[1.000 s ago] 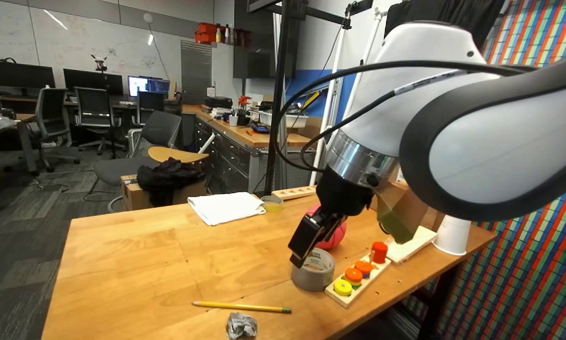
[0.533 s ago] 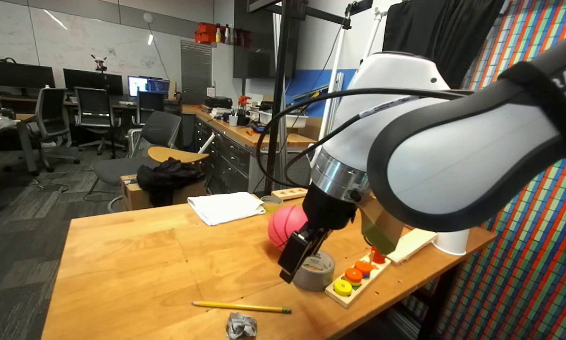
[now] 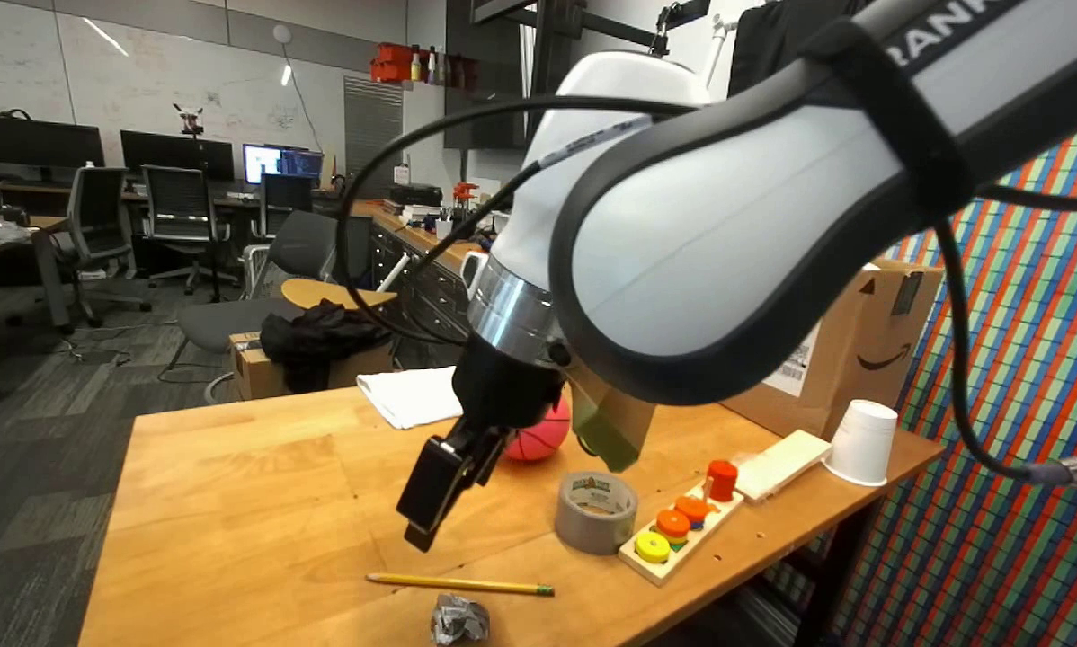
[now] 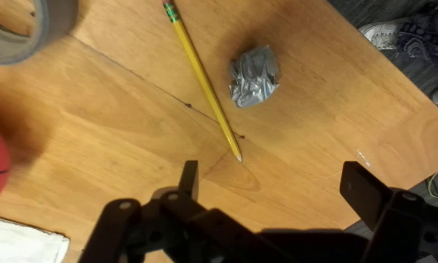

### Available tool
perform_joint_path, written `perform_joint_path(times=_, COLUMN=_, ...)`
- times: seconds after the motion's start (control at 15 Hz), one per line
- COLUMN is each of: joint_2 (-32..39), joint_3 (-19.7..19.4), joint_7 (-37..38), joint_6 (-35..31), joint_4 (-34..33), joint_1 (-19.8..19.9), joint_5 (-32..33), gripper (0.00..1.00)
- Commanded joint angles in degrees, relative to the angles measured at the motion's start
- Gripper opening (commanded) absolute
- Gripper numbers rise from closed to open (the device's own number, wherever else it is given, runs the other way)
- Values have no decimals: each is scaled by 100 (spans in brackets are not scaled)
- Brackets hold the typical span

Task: Move the ball towards the box

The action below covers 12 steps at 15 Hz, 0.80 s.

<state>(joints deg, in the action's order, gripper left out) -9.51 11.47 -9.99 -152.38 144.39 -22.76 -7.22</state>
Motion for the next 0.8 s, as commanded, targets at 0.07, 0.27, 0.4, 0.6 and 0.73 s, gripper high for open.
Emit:
perform_joint_path(times=0.07, joint_2=761, joint_3=126, joint_7=-398, joint_6=142, joint_4=-882, joint_1=132, joint_5=-108, gripper=100)
perform_joint_path(times=0.27, joint_2=1208, joint_3=121, joint_7=-312, joint_6=274, joint_4=-1378, joint_1=365, joint_5=274, gripper=100)
perform_joint_path(times=0.4, joint_2=1462, joint_3=81, joint_7=-240, joint_6=407, joint_4=-1691, joint_1=528, joint_5=634, gripper=100)
perform_joint_path(times=0.6, joint_2=1762, joint_3=-7, joint_7=-258, joint_6=697, joint_4=-2143, joint_1=770, joint_5=1137, gripper=100)
perform_joint_path(times=0.73, joint_2=1919, joint_3=-44, joint_7=-345, joint_6=895, joint_4=-2389, joint_1=916, joint_5=1278, gripper=100)
